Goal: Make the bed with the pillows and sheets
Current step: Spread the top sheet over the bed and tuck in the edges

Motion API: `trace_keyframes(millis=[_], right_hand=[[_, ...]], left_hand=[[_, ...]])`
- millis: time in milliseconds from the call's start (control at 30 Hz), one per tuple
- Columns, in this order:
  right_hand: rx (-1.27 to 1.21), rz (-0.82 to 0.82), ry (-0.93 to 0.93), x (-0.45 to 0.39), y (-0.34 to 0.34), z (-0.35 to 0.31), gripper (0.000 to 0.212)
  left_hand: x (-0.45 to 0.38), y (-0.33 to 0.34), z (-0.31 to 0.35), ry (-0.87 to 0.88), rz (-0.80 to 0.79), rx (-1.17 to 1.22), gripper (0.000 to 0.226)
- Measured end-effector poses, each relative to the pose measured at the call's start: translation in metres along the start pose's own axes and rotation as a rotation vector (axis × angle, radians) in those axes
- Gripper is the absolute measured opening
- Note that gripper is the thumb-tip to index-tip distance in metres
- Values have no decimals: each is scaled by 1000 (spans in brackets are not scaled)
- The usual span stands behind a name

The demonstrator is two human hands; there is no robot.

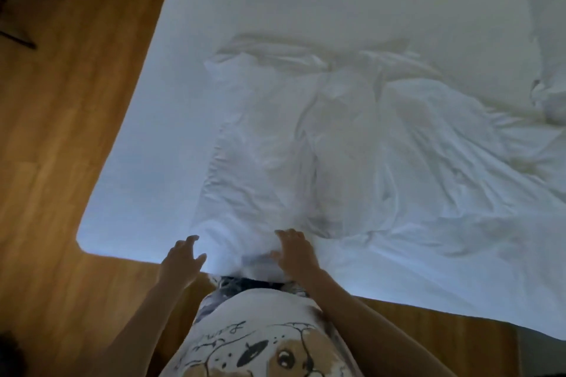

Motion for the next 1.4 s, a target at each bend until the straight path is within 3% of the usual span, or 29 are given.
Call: trace_keyframes(millis=[267, 467, 667, 800, 1133, 1400], right_hand=[[-12, 91, 114, 21, 10, -27, 51], [-18, 160, 210, 7, 61, -117, 51], [-254, 238, 308, 9, 125, -236, 47], [-459, 286, 343, 15, 151, -293, 41], [-589, 296, 478, -52, 151, -347, 34], [-774, 345, 364, -149, 94, -464, 34]], left_hand=[[19, -13, -51, 132, 23, 128, 47], [6, -59, -157, 261, 60, 115, 45], [-12, -133, -262, 397, 73, -20, 43], [-30, -171, -307, 435, 43, 14, 37], [-120, -255, -342, 361, 8, 103, 34], [-171, -352, -388, 272, 24, 200, 31]])
Point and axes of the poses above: each hand's wrist, its own x-axis away from the middle knuckle, its own y-axis out of the palm, z = x × y, the point moved 8 cm from there along -x, towards the middle knuckle, and after that the axes turned 1 degree about -x, right-handed, at the moved point
